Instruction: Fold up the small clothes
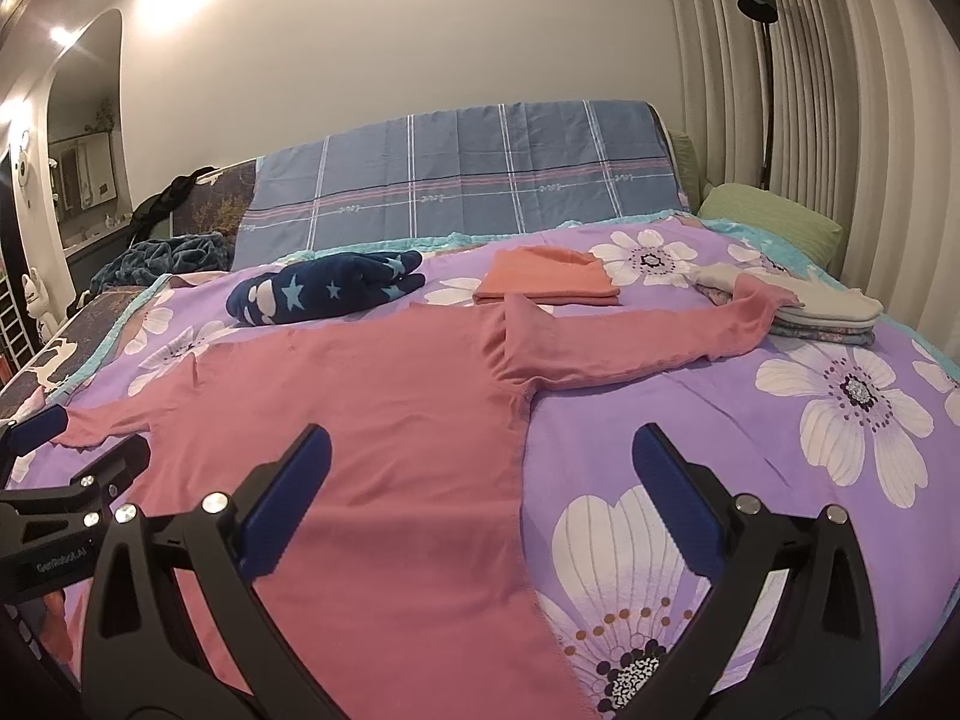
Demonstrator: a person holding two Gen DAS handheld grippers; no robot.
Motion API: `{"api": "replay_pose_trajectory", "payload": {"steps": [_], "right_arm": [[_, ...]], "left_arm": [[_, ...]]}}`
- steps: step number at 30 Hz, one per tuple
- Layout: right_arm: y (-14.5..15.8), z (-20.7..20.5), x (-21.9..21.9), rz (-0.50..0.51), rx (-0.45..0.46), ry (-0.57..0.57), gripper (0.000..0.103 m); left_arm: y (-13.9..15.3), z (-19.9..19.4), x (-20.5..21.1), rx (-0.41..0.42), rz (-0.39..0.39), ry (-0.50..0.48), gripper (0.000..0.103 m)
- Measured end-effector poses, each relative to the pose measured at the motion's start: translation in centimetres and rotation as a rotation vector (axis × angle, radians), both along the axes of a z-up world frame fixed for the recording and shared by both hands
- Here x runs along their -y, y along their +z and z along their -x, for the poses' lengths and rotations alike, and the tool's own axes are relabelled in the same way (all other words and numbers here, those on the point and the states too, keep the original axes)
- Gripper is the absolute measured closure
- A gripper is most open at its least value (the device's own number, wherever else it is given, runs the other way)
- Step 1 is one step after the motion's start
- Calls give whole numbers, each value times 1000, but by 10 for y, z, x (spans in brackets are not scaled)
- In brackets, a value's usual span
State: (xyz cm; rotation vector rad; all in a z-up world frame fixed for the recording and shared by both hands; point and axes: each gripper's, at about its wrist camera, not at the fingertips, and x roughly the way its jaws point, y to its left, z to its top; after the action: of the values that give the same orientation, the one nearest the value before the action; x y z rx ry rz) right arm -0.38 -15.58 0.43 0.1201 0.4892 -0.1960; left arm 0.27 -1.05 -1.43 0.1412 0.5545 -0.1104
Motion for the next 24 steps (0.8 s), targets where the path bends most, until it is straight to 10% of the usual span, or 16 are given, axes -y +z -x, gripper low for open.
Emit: {"api": "replay_pose_trajectory", "payload": {"steps": [24], "right_arm": [[-8, -6, -3, 15, -38, -31, 2]], "left_arm": [[-2, 1, -12, 64, 101, 5, 1]]}}
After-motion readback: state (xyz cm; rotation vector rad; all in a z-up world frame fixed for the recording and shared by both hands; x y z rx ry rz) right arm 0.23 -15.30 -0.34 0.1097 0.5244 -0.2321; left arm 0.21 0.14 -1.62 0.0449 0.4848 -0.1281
